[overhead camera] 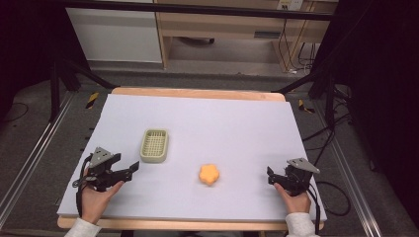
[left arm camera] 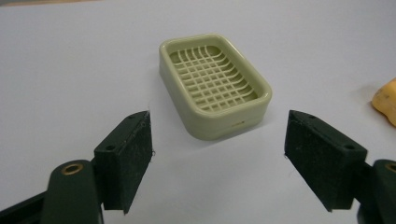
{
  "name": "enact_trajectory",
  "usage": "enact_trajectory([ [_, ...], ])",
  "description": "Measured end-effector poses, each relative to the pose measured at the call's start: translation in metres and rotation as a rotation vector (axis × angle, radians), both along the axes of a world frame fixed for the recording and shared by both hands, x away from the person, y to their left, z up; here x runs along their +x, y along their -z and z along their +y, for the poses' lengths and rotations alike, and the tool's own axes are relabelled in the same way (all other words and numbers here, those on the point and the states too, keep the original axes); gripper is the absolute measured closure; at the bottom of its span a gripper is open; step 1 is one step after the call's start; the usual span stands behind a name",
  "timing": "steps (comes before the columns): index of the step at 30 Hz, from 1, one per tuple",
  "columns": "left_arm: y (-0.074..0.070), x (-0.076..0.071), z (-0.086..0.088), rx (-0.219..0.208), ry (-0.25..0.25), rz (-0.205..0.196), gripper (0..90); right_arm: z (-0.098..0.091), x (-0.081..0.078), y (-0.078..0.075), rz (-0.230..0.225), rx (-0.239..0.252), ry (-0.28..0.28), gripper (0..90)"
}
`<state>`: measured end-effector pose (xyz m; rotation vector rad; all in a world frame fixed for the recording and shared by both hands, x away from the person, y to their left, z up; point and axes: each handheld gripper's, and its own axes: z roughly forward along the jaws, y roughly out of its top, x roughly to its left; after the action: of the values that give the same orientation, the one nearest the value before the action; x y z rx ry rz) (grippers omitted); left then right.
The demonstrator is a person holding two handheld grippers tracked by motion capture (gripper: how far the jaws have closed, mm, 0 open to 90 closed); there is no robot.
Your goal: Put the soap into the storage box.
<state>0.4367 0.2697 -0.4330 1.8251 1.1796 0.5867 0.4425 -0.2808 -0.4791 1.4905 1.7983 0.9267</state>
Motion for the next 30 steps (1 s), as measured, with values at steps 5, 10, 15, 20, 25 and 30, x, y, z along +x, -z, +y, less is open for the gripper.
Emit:
enact_trajectory([
  [5, -0.005, 0.004, -0.009, 0.009, 0.021, -0.002, 23.1, 0.0, 0.0, 0.0, 0.003, 0.002, -0.001, 4.5],
  [10, -0.012, 0.008, -0.018, 0.003, 0.036, -0.018, 23.0, 0.0, 0.0, 0.0, 0.003, 0.006, -0.003, 4.5],
  [15, -0.017, 0.011, -0.028, -0.006, 0.053, -0.026, 23.1, 0.0, 0.0, 0.0, 0.002, 0.006, -0.004, 4.6],
  [20, -0.02, 0.016, -0.04, -0.011, 0.073, -0.03, 23.1, 0.001, 0.0, -0.001, -0.001, 0.006, -0.007, 4.8],
  [25, -0.02, 0.018, -0.054, 0.007, 0.102, -0.03, 22.9, 0.0, 0.001, -0.001, -0.003, 0.002, -0.01, 4.8],
  [30, -0.02, 0.02, -0.063, 0.02, 0.123, -0.029, 22.8, 0.001, 0.0, -0.001, -0.001, 0.002, -0.01, 4.8],
])
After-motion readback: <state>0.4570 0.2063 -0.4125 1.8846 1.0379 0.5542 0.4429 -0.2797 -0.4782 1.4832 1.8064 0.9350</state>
